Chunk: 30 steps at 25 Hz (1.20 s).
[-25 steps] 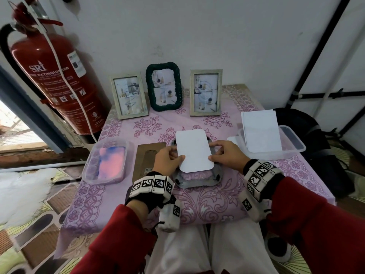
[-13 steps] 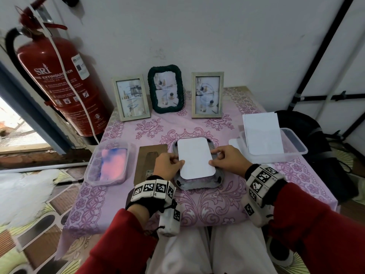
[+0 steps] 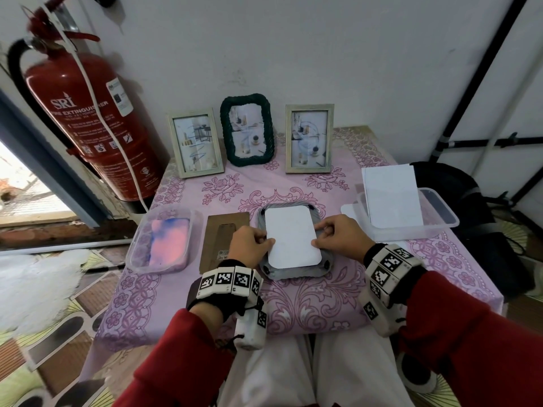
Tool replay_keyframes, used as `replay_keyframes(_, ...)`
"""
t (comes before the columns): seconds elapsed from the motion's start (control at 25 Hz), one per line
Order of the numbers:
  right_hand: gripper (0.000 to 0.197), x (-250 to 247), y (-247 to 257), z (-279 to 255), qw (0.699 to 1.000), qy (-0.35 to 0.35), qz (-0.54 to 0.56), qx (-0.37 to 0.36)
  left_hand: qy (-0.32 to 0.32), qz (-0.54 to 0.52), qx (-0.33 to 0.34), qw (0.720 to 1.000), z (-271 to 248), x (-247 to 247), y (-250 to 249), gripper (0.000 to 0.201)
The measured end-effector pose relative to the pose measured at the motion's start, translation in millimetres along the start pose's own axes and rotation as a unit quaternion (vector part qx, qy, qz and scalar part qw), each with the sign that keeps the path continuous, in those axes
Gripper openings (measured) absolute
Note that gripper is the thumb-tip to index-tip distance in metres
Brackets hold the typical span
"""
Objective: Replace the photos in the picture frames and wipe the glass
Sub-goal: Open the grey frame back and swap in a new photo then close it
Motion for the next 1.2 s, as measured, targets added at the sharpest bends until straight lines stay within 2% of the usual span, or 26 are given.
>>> replay_keyframes(0.4,0.031,-1,6,-4,1.000,-0.006,-0.010,-0.004,-0.006,0.046,0.020,0.999,0,-3,-7,0.017)
replay_keyframes(0.56,0.031,0,6,-5,1.000,0.008,-0.006,0.002,-0.001,0.050,0.022,0.999,-1,-4,-10,0.032)
replay_keyframes(0.72,0.031,-1,5,-5,1.000,0.006,-0.005,0.007,-0.002,0.042,0.016,0.999,-1,-5,-9,0.028)
replay_keyframes(0.88,0.031,0,5,-6,1.000,0.010,-0.007,0.009,-0.005,0.040,0.011,0.999,-1,-4,-7,0.013)
replay_keyframes(1.2,0.042,3,4,-5,0.999,0.017,-0.012,0.024,-0.003,0.057,0.016,0.998,0,-4,-10,0.015)
Point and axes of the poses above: each hand's wrist, its own z-axis towards the middle knuckle, its own x-axis out of the palm, y = z × x, the point moved 6 cm from there along z, towards the middle knuckle, and after that the axes turned 13 degrees about z, right-handed, at the moved point
